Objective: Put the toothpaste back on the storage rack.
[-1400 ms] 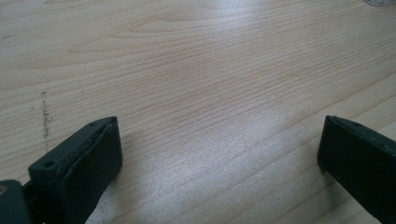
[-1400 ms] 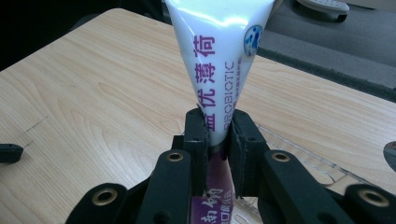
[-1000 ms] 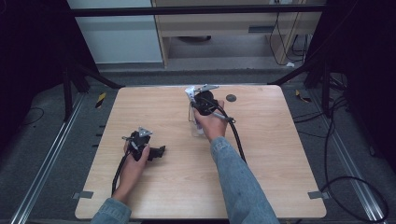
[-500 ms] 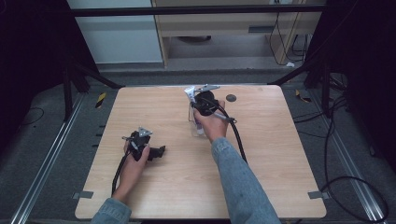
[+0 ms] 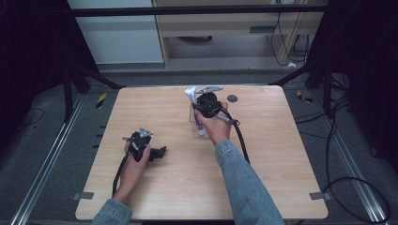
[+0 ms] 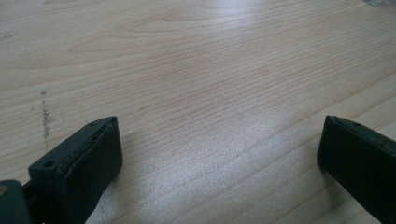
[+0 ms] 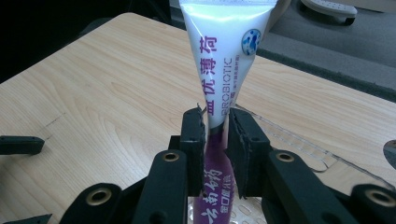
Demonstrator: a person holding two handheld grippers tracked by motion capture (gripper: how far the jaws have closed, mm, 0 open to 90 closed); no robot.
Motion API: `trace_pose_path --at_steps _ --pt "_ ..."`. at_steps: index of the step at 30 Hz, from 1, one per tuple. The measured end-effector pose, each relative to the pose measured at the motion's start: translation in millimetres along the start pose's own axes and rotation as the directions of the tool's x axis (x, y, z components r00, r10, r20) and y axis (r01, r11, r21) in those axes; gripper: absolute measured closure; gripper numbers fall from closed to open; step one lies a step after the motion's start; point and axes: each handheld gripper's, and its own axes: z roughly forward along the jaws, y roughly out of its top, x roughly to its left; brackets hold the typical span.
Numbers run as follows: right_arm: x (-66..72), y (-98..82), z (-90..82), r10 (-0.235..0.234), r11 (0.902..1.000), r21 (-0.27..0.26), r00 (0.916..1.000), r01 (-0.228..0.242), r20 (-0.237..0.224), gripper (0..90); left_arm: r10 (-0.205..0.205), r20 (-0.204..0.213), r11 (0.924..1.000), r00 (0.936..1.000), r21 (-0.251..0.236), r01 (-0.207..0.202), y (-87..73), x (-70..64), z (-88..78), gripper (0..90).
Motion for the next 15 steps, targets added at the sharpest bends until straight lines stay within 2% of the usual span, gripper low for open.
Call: trace_pose_path --at_steps 8,15 --pt "0.6 1.1 -8.8 0.000 0.9999 -0.013 1.0000 0.000 -0.002 75.7 -0.003 0.000 1.0000 1.0000 -0.002 0.003 0.0 -0.2 0.2 0.0" --pt "-3.3 1.6 -13.4 0.001 0.9999 -0.013 1.0000 -0.001 0.003 71.8 0.000 0.000 1.0000 1.0000 0.000 0.000 0.0 0.0 0.0 0.0"
